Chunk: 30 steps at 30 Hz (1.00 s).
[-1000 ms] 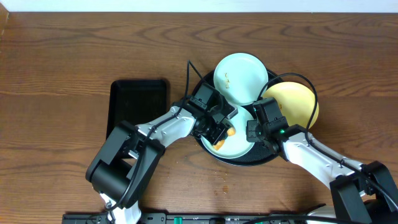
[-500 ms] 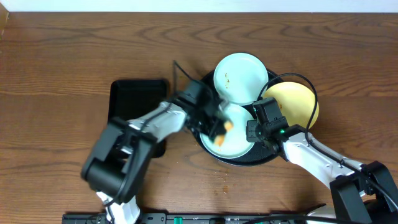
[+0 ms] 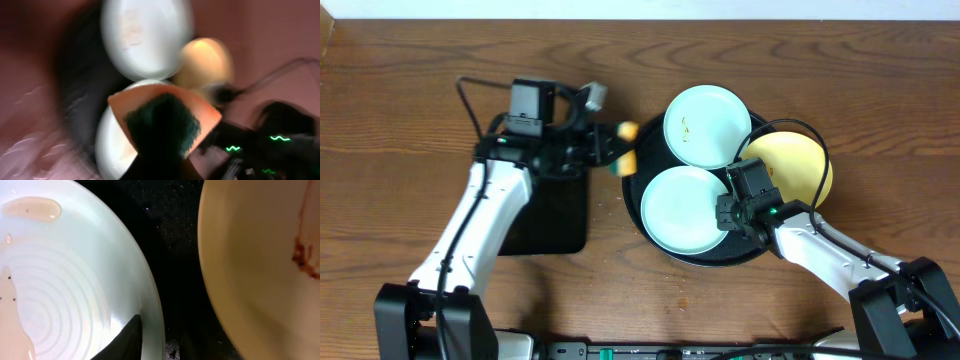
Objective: Clean dirty plates on tray and stack at the side
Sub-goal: 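Return the sponge to the black tray with the left gripper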
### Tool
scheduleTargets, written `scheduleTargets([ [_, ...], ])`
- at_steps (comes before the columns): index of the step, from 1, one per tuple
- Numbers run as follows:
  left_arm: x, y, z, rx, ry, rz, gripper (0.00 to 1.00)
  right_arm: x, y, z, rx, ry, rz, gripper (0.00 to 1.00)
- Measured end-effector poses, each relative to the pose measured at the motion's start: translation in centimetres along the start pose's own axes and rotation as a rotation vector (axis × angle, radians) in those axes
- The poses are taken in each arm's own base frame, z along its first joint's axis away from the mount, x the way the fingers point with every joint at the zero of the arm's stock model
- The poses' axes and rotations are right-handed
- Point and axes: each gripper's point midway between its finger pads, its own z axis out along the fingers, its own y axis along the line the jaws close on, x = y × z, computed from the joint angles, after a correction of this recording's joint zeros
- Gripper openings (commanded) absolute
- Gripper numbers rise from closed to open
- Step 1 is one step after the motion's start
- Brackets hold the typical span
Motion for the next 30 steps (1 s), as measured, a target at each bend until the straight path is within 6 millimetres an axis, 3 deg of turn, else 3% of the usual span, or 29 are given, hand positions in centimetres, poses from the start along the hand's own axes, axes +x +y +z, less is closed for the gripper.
scheduleTargets([
  [5,2.7,8.5,-2.7,-0.378,0.050,-0.157,0.07,-0.2,0.2,-0.1,-0.012,-0.005,0.005,0.01],
  [9,3.7,12.3,-5.0,-0.603,0.063,-0.180,0.07,0.2,0.0,-0.7,0.002,0.029,-0.004,0.01],
  [12,3.7,13.4,-5.8,-0.678,0.056,-0.172,0.08,-0.3,-0.2,-2.2,0.024,0.030,-0.017,0.01],
  [18,3.9,14.3,-6.5,-0.747,0.057,-0.167,0.08,-6.5,0.7,-9.0,0.028,-0.200,-0.091,0.01],
  [22,4.2,14.6,-6.8,-0.770,0.070,-0.160,0.08,-9.2,0.2,-12.8,0.076,-0.339,-0.153,0.01],
  [27,4.3,14.7,-7.0,-0.782,0.079,-0.155,0.08,-9.8,-1.6,-14.2,0.226,-0.384,-0.243,0.01],
  [30,4.4,14.7,-7.0,-0.783,0.083,-0.157,0.07,-10.0,-1.2,-14.9,0.318,-0.416,-0.341,0.01],
])
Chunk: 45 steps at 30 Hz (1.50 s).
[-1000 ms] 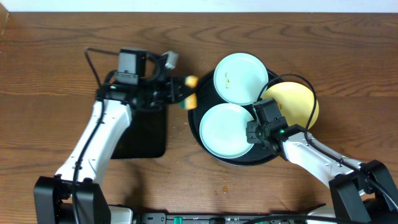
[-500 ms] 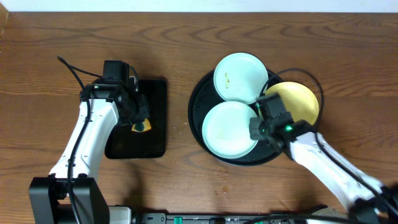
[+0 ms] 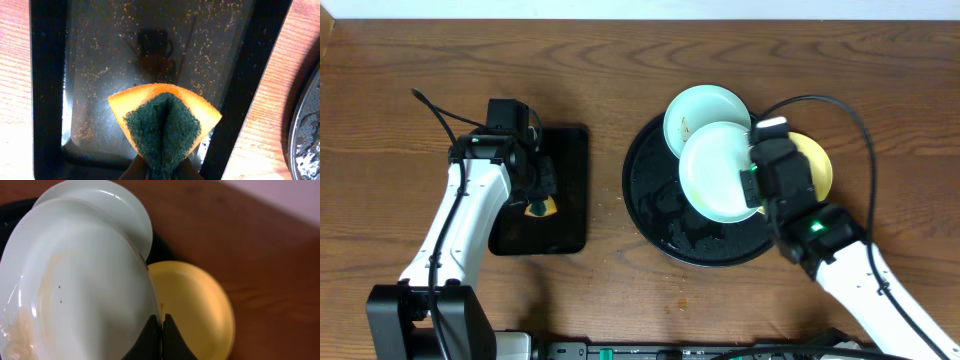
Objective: Clean dirty plates on tray and stack at the side
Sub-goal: 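Return the sponge to the black tray with the left gripper, then lift the pale green plate with the right gripper and place it right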
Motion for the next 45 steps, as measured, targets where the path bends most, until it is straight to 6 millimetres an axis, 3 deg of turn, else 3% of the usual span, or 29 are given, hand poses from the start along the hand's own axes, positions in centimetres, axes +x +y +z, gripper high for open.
scheduleTargets([
  [6,0.0,0.0,0.0,-0.002,0.002,0.000,0.07,-2.2,2.8,-3.2,0.128,-0.127,-0.328,0.01],
  [12,0.0,0.0,0.0,-0.002,0.002,0.000,0.08,-3.6,4.4,-5.3,0.243,-0.202,-0.526,0.01],
  [24,0.1,0.1,0.0,-0.003,0.005,0.000,0.07,-4.4,4.1,-5.3,0.369,-0.207,-0.583,0.01],
  [32,0.1,0.1,0.0,-0.003,0.005,0.001,0.08,-3.8,6.7,-4.1,0.166,-0.224,-0.467,0.01],
  [40,0.1,0.1,0.0,-0.003,0.005,0.000,0.08,-2.1,4.2,-1.2,-0.016,-0.079,-0.255,0.01],
  [45,0.1,0.1,0.0,-0.003,0.005,0.000,0.08,-5.1,-1.2,-1.0,-0.111,-0.081,0.027,0.01],
])
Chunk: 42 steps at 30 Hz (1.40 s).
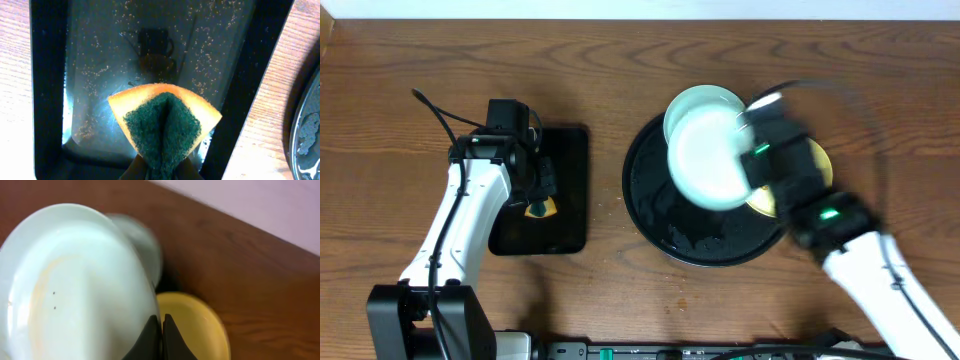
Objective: Clean dirty plates on tray and stack at the side
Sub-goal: 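Lift the pale green plate with the right gripper and place it right, then release the plate and move right gripper to the yellow plate rim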
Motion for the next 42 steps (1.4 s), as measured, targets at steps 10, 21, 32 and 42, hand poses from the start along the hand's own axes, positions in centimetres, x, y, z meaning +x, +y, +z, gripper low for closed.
scheduleTargets([
  [10,0.0,0.0,0.0,0.001,-0.001,0.000,0.08,2.8,-19.5,-0.9,0.249,-0.004,0.484,0.01],
  [21,0.0,-0.1,0.0,0.007,0.002,0.000,0.08,13.4,-28.7,4.9,0.396,0.189,0.701,0.01],
  [32,-0.4,-0.2,0.0,0.012,-0.015,0.001,0.08,18.8,-29.4,10.6,0.392,0.282,0.733,0.69],
  [42,-0.1,-0.1,0.5,0.011,-0.013,0.001,0.08,19.1,-25.8,10.0,0.226,0.364,0.755,0.61],
])
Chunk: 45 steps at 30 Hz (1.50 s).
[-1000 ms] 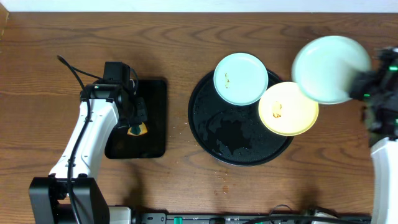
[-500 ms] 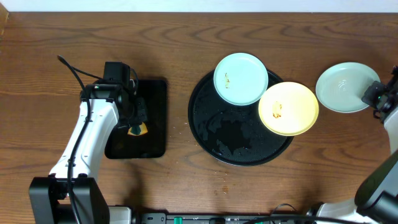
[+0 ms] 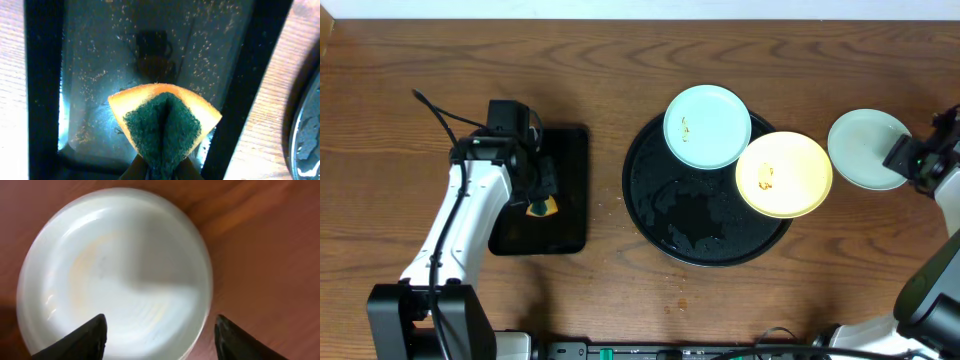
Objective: Clean dirty plates on tray and stack at the side
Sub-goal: 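Release the plate and move right gripper to the yellow plate rim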
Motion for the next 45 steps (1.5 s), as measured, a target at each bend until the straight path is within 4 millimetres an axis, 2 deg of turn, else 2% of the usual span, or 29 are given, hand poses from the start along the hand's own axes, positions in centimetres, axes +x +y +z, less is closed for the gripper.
scheduleTargets([
  [4,0.2,0.1,0.8,0.001,-0.004,0.000,0.08,0.0,2.8,-3.1,-0.115,0.081,-0.042,0.55],
  [7,0.4,0.2,1.0,0.000,0.001,0.000,0.08,-0.4,5.8,-6.1,-0.207,0.132,-0.100,0.53],
  [9,0.5,0.2,1.0,-0.001,0.003,0.000,0.08,0.3,8.0,-7.6,-0.246,0.168,-0.156,0.52],
  [13,0.5,0.2,1.0,-0.001,0.003,0.000,0.08,2.2,11.1,-7.6,-0.269,0.207,-0.263,0.53],
  [16,0.5,0.2,1.0,-0.001,0.003,0.000,0.08,3.9,12.1,-6.8,-0.258,0.237,-0.317,0.52],
  [22,0.5,0.2,1.0,-0.001,0.003,0.000,0.08,5.8,11.6,-5.1,-0.173,0.254,-0.364,0.49],
  [26,0.5,0.2,1.0,-0.001,0.003,0.000,0.08,7.3,10.8,-4.0,-0.143,0.271,-0.359,0.38],
  [32,0.5,0.2,1.0,-0.001,0.003,0.000,0.08,9.7,10.1,-1.9,-0.131,0.275,-0.330,0.43],
  [33,0.5,0.2,1.0,-0.001,0.003,0.000,0.08,10.0,10.1,-1.5,-0.136,0.272,-0.329,0.40],
  [35,0.5,0.2,1.0,-0.001,0.003,0.000,0.08,10.2,10.2,-1.2,-0.147,0.265,-0.329,0.23],
  [39,0.5,0.2,1.0,-0.001,0.003,0.000,0.08,9.9,10.6,-1.0,-0.167,0.244,-0.314,0.01],
  [45,0.5,0.2,1.0,-0.001,0.003,0.000,0.08,10.8,10.5,-2.0,-0.162,0.317,-0.290,0.01],
])
